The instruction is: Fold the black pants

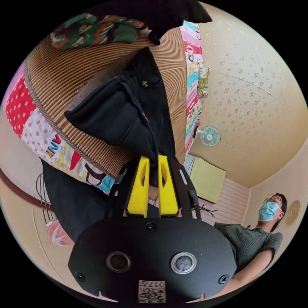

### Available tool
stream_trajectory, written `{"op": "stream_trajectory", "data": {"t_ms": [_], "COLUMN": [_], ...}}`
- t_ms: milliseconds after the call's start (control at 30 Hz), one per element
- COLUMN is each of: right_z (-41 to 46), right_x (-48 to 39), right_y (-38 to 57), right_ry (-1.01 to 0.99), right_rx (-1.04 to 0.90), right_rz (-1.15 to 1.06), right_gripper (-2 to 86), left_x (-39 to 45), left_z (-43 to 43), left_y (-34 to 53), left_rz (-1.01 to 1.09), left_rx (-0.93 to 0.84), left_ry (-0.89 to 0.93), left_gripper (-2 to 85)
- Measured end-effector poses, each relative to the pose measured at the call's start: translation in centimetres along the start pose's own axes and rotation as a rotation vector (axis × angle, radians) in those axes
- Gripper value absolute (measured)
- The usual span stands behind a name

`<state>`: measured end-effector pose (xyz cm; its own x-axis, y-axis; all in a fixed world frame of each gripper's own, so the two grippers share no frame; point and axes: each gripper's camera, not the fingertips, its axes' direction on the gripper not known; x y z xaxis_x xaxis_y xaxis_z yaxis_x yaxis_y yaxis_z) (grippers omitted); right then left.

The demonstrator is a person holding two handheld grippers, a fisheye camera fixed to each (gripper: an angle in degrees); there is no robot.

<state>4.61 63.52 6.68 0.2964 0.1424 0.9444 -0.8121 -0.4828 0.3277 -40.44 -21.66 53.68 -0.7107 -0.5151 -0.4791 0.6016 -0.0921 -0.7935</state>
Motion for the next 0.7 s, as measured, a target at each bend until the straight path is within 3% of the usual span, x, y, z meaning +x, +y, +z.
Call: {"op": "stream_trajectory", "data": {"t_ms": [200,367,500,567,633,700], "right_z": [1.0,9.1,13.8,16.0,20.4,23.9], "right_x": [-18.6,-23.1,-26.4,-27.8,-28.2,-26.6], "right_y": [-1.7,-10.9,-13.0,-12.1,-10.7,-9.4], "right_ry": [0.423,0.534,0.631,0.639,0.720,0.828], "right_rx": [0.087,0.010,0.060,0.025,-0.122,-0.270], "right_rz": [-0.231,-0.148,-0.199,-0.300,-0.458,-0.536], "right_gripper": [2.6,4.0,5.8,4.8,2.7,1.7], "left_x": [8.1,11.2,13.6,15.7,18.0,19.9], "left_z": [1.1,6.9,10.0,12.5,16.4,21.9], "left_y": [-4.6,-13.9,-17.7,-18.9,-19.7,-18.9], "left_rz": [0.077,-0.011,-0.010,0.073,0.221,0.414], "left_rx": [0.113,0.165,0.380,0.327,0.166,-0.032], "left_ry": [-0.064,-0.090,-0.047,-0.114,-0.235,-0.490], "left_gripper": [5.1,6.9,4.8,4.8,4.8,4.5]}}
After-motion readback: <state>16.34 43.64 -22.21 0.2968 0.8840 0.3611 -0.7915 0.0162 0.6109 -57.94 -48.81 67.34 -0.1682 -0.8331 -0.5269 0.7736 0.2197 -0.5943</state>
